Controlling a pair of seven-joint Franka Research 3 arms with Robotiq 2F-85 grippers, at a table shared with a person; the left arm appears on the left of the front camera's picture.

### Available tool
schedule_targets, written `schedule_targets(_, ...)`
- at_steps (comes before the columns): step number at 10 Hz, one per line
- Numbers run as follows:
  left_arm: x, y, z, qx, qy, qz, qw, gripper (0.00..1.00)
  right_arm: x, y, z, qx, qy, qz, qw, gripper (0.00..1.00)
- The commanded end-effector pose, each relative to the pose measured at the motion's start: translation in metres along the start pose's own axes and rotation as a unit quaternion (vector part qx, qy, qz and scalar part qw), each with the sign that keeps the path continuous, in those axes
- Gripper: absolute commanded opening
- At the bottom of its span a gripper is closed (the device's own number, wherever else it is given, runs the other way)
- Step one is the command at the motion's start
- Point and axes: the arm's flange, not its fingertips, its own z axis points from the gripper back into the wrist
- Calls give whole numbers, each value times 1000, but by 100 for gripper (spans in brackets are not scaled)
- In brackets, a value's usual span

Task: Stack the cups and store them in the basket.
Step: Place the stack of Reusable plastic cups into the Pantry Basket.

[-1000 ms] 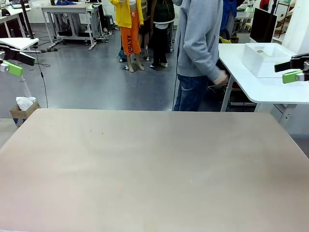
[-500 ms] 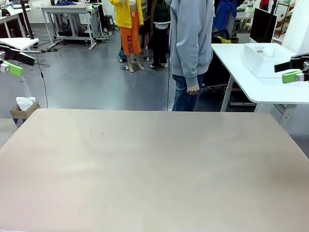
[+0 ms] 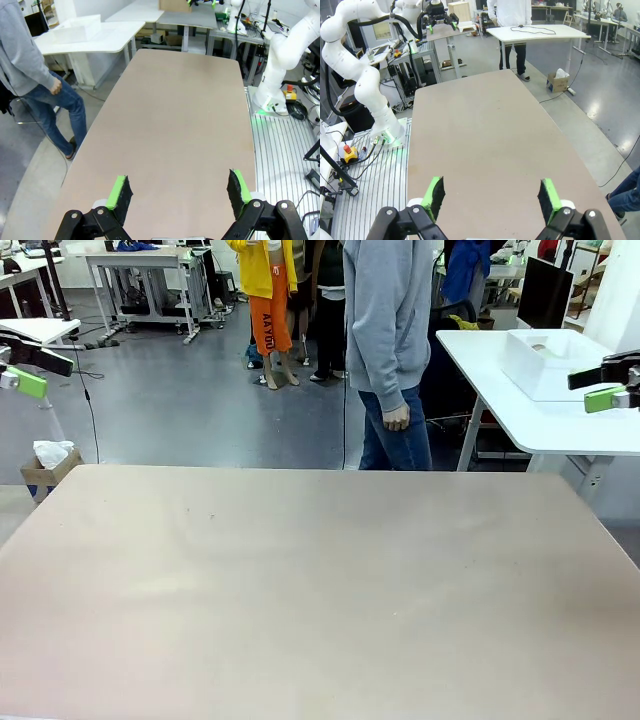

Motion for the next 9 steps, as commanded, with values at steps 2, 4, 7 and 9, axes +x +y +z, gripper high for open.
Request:
schedule_targets(2, 3, -2, 2, -1, -8, 5, 1000, 100, 2, 3, 0, -2, -2, -8, 1000, 100)
schedule_targets(4, 3, -2, 2, -1, -8, 5, 1000, 100, 2, 3, 0, -2, -2, -8, 1000, 100)
schedule_targets(7, 3, -2, 2, -1, -8, 5, 1000, 100, 2, 3, 0, -2, -2, -8, 1000, 100)
schedule_targets(9, 3, -2, 2, -1, -8, 5, 1000, 100, 2, 3, 0, -2, -2, -8, 1000, 100)
